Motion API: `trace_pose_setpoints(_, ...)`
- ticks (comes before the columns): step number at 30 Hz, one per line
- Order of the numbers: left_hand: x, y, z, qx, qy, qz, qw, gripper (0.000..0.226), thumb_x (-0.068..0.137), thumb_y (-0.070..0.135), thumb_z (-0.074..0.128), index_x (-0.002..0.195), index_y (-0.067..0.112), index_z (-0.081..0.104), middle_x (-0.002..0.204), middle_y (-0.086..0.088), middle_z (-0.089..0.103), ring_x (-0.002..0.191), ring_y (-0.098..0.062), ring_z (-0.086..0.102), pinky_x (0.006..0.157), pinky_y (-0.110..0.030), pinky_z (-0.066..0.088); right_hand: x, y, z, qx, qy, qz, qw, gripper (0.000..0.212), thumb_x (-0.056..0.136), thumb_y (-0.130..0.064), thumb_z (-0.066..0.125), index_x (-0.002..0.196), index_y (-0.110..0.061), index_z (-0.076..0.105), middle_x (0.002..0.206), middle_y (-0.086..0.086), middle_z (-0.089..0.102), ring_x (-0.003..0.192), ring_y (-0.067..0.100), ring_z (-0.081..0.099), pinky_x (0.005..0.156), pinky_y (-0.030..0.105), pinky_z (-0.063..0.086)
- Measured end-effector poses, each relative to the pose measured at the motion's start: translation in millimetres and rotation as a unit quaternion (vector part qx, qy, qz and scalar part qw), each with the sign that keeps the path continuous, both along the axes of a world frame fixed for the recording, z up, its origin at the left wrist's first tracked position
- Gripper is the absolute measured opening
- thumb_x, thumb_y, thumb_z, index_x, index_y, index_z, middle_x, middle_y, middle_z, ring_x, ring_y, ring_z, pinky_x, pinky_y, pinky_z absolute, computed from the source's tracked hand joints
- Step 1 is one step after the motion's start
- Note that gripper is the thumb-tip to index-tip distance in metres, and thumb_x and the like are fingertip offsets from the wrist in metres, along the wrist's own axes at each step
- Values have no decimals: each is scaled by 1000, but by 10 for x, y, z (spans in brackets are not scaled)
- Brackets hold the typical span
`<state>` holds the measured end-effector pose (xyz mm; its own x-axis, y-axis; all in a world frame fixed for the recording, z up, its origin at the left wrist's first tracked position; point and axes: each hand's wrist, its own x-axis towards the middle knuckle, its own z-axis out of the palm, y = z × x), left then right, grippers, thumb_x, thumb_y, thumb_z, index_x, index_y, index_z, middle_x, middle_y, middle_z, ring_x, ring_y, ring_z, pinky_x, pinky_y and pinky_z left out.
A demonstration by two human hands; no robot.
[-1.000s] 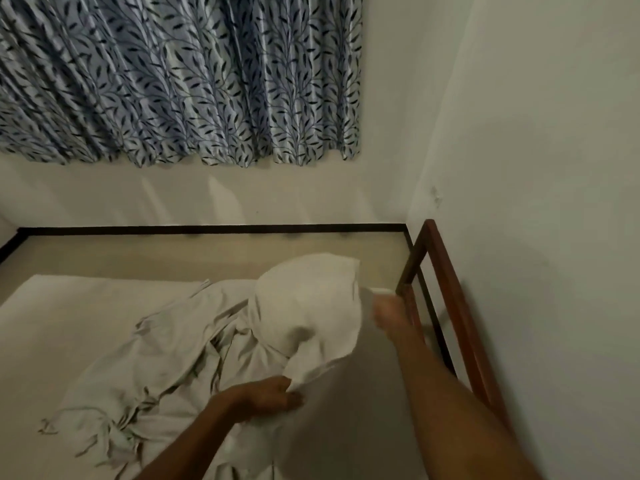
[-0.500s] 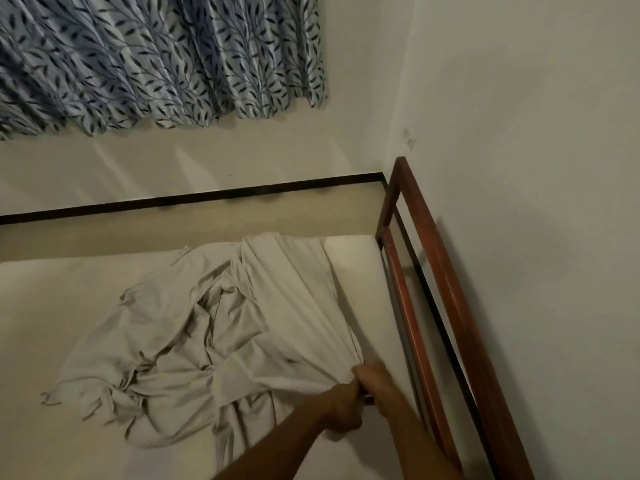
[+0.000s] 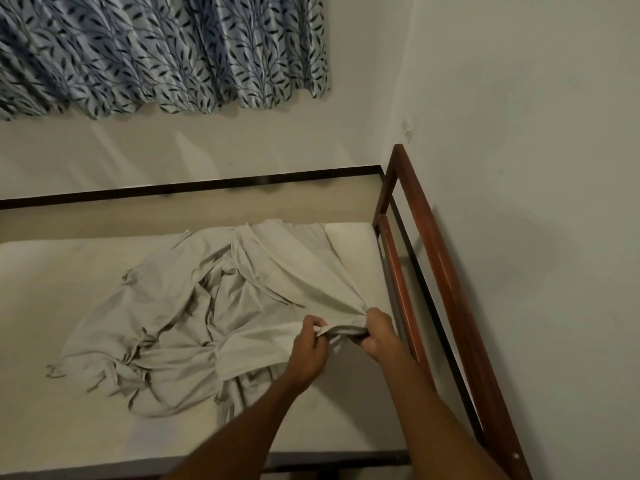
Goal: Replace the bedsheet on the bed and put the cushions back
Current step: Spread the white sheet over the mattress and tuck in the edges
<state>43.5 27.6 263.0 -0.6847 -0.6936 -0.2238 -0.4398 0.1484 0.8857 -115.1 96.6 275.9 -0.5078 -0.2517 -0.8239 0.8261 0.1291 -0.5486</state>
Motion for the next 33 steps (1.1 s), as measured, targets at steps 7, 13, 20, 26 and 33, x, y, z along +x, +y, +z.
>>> trace_pose_setpoints(7,184,94,16,-159,-138,-221,952,36,89,49,70,110,21,69,103,0,72,100,-19,68,81,-34,53,96,191,183,12,110,24,994,34,100,-8,50,130,-10,65,110,20,71,89,36,71,64,39,62)
trace_pose_setpoints(13,540,77,-60,16,9,18,1000,26,97,35,53,106,21,74,100,5,73,95,-11,68,84,-34,55,211,701,467,93,280,62,954,51,102,-2,39,145,-23,59,136,6,59,108,23,61,91,35,51)
trace_pose_setpoints(20,596,604,10,-18,-81,-228,970,59,92,77,52,122,26,60,114,3,70,100,-15,66,83,-30,52,209,1490,316,305,517,268,754,44,98,3,49,129,-20,72,126,13,68,110,31,65,98,39,53)
trace_pose_setpoints(26,572,1398,-316,8,-245,-380,892,57,100,28,63,150,6,44,149,-18,50,135,-34,51,106,-36,43,211,2030,25,381,519,431,632,31,100,-14,55,129,-18,66,118,8,57,95,22,62,85,32,55)
trace_pose_setpoints(33,530,2172,-552,89,-305,-425,847,70,85,42,57,147,10,47,148,-17,50,135,-33,50,113,-44,44,625,2484,-570,381,466,526,601,22,101,-15,56,121,-19,64,126,3,60,107,16,64,91,23,52)
